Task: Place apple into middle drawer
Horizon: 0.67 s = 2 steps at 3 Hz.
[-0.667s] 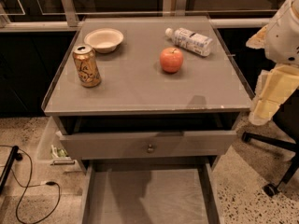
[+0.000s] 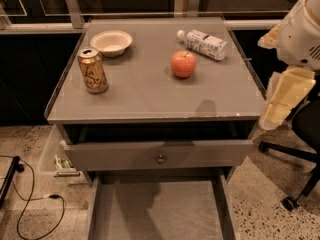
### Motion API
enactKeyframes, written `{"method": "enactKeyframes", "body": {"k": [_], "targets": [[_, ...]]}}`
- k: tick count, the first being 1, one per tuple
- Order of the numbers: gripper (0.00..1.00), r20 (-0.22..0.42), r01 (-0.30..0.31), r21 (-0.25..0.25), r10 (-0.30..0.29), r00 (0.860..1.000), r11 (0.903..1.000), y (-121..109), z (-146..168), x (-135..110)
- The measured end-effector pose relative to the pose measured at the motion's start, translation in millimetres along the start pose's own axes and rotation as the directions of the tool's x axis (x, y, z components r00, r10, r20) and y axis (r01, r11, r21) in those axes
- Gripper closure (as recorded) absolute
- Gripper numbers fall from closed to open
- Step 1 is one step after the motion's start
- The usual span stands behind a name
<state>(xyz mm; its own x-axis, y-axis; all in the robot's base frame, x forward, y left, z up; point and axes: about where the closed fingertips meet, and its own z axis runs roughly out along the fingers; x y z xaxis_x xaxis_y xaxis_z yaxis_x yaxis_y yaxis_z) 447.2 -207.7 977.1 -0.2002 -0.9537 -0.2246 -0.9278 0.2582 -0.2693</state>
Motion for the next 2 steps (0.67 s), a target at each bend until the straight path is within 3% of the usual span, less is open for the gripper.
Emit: {"method": "enactKeyframes", "body": {"k": [1, 2], "targets": [[0.0, 0.094, 0.024, 0.0, -0.023, 0.995, 0.9997, -18, 19, -20], [0.0, 0.225, 0.08, 0.011, -0.08, 0.971, 0.9968, -64, 59, -65]]}}
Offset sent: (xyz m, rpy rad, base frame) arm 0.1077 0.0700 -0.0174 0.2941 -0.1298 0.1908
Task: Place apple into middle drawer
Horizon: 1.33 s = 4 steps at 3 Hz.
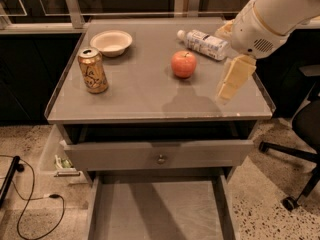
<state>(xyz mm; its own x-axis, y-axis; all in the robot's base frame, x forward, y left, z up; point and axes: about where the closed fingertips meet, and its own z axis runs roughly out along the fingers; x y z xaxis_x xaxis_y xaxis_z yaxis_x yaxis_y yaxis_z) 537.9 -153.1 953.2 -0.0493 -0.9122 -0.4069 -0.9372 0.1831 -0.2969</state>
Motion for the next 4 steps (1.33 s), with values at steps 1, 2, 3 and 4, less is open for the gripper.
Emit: {"method": "enactKeyframes", "body": {"k": [1, 2, 3, 4], "targets": [[0.0, 0.0, 0.005, -0.002, -0.005, 1.0, 1.0, -4, 5, -2], [0.0, 0.036, 0.001, 0.027, -0.002, 0.999, 0.9996, -12, 16, -3], [0.0, 0.12, -0.043, 0.059, 0.036, 0.992, 0.9973, -39, 40, -3], [0.0, 0.237, -0.132, 0.033, 0.12, 0.964, 0.9907, -66, 66, -6]]}}
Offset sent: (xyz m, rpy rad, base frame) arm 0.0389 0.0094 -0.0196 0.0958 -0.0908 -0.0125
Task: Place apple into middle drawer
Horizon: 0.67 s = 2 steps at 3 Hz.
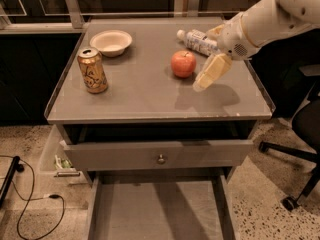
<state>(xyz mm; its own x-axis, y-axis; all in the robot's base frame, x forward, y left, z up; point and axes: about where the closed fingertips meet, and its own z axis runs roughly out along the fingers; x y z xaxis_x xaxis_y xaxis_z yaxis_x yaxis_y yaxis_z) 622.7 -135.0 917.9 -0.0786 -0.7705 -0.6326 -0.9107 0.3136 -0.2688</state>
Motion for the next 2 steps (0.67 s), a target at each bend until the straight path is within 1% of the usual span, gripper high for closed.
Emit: {"method": "enactKeyframes", "body": {"k": [1, 2], "targets": [[0.0, 0.015, -0.011, -0.01, 0.011, 1.0, 0.9999, -2, 6, 1], [0.0, 0.044, -0.048, -0.032, 0.049, 0.998, 0.9983, -1, 17, 4]]}}
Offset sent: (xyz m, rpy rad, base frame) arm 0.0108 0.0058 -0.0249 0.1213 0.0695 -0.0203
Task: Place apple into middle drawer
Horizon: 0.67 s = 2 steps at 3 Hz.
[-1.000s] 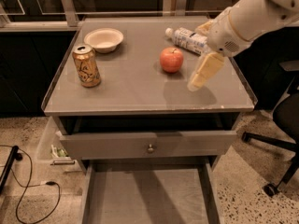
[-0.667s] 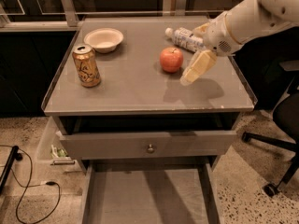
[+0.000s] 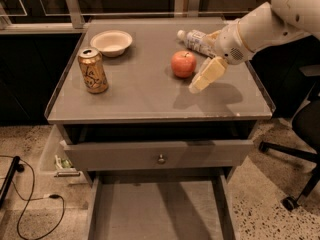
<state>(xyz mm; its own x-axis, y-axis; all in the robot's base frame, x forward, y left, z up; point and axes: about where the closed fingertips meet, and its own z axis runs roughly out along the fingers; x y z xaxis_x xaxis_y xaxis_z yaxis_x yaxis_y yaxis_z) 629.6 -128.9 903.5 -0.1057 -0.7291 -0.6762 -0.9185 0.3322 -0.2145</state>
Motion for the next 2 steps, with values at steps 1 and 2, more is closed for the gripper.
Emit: {"method": "enactKeyframes", "body": {"k": [1, 2], "targets": [[0.0, 0.058, -0.117, -0.013, 0.118, 0.991, 0.993, -10, 33, 15], [0.0, 0.112, -0.204, 0.0, 0.203, 0.973, 0.9789, -32, 56, 24]]}}
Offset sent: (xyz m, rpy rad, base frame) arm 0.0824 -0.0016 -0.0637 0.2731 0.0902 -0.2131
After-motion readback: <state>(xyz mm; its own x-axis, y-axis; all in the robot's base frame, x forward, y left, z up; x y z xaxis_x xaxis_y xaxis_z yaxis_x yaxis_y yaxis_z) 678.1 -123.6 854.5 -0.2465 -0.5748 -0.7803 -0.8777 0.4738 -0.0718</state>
